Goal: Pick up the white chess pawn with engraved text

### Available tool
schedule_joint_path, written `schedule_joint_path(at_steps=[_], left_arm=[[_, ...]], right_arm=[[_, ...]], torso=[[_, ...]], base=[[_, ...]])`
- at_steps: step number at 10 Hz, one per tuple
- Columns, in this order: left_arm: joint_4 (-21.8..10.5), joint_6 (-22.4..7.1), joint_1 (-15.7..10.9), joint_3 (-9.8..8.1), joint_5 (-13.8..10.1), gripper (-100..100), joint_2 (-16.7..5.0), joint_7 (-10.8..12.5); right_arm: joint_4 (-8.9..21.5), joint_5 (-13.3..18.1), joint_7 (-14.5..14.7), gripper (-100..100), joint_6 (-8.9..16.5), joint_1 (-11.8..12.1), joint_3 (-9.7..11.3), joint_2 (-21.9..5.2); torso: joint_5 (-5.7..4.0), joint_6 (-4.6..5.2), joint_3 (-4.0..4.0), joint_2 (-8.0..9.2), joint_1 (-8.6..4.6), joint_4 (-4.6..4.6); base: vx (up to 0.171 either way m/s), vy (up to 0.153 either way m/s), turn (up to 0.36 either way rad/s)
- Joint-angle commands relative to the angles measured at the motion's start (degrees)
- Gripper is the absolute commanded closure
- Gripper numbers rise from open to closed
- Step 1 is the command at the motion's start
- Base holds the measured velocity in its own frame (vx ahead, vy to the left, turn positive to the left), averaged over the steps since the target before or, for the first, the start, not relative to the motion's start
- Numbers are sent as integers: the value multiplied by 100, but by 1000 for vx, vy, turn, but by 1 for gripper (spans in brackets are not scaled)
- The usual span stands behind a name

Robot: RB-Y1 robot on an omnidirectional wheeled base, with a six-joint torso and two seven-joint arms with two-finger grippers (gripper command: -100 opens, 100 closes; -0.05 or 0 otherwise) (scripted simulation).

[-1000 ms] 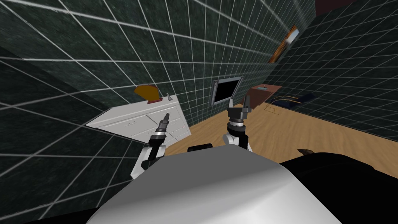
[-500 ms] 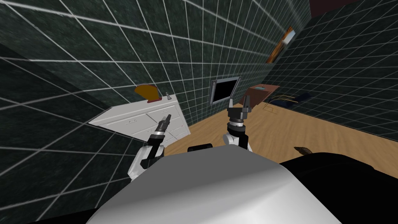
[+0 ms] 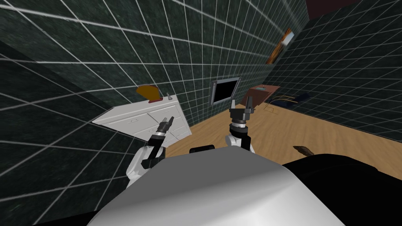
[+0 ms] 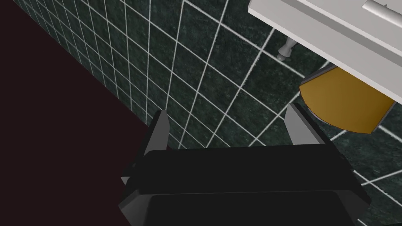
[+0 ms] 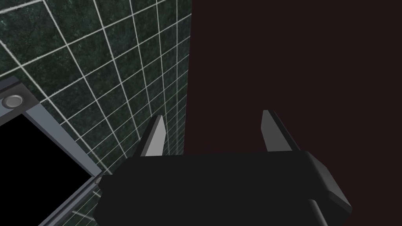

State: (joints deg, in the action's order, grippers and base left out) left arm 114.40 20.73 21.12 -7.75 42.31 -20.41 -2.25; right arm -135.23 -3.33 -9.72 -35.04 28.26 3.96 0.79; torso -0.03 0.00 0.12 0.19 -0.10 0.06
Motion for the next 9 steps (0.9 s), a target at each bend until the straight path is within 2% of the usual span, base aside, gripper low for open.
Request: schedule_joint_path(at_steps=[1,3,4,6,7,9], left_arm=[[-187,7,-91,-86,286,-100,-213,-139],[-187,7,-91,-86,590,-100,-213,-139],[-368,10,-173,-167,788,-100,-434,-279],[-368,10,-173,-167,1109,-100,-434,-279],[-557,15,-252,-245,1295,-100,-665,-427],[-557,15,-252,-245,1635,-100,-665,-427]], right_arm=[[0,0,0,0,0,0,0,0],[0,0,0,0,0,0,0,0],[0,0,0,0,0,0,0,0],[0,0,0,0,0,0,0,0],[0,0,0,0,0,0,0,0],[0,0,0,0,0,0,0,0]], torso=[[0,0,0,0,0,0],[-1,0,4,8,-6,1],[0,0,-1,-2,0,0],[-1,0,4,7,-6,1],[0,0,-3,-5,1,-1],[-1,0,0,1,-6,0]], base=[[-69,-43,-54],[-59,-35,-10],[-74,-47,-58],[-53,-34,-17],[-54,-53,-84],[-48,-34,-12]])
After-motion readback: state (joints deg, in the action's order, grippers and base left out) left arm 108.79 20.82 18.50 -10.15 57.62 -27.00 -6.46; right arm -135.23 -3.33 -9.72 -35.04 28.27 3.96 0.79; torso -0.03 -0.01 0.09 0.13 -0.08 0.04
